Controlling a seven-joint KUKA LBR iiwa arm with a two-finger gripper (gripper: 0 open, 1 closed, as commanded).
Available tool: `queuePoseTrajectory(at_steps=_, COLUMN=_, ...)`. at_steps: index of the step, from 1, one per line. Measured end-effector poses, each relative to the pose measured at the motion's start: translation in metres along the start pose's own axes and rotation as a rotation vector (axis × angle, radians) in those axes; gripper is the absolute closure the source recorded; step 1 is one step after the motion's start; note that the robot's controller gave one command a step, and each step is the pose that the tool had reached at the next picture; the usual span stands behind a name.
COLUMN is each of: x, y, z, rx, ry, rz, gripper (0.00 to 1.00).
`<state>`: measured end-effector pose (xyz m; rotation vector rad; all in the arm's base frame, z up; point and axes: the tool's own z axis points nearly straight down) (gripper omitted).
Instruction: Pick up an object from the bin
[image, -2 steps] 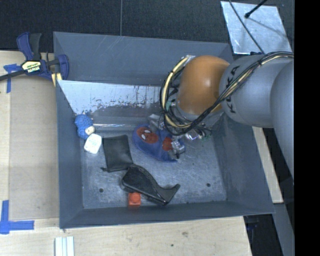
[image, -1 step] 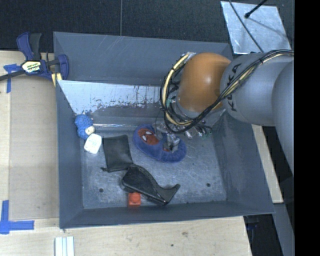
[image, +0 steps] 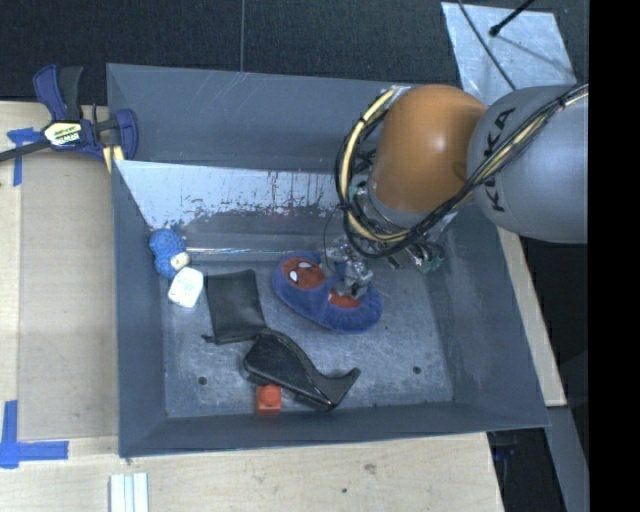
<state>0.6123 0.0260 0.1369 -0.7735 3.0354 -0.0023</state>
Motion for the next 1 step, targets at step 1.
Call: queuePoseTrajectory(at_steps=1, x=-0.0036, y=-0.0146, z=-0.1012, rx=0.003, ry=-0.003, rz=0.013, gripper=1.0)
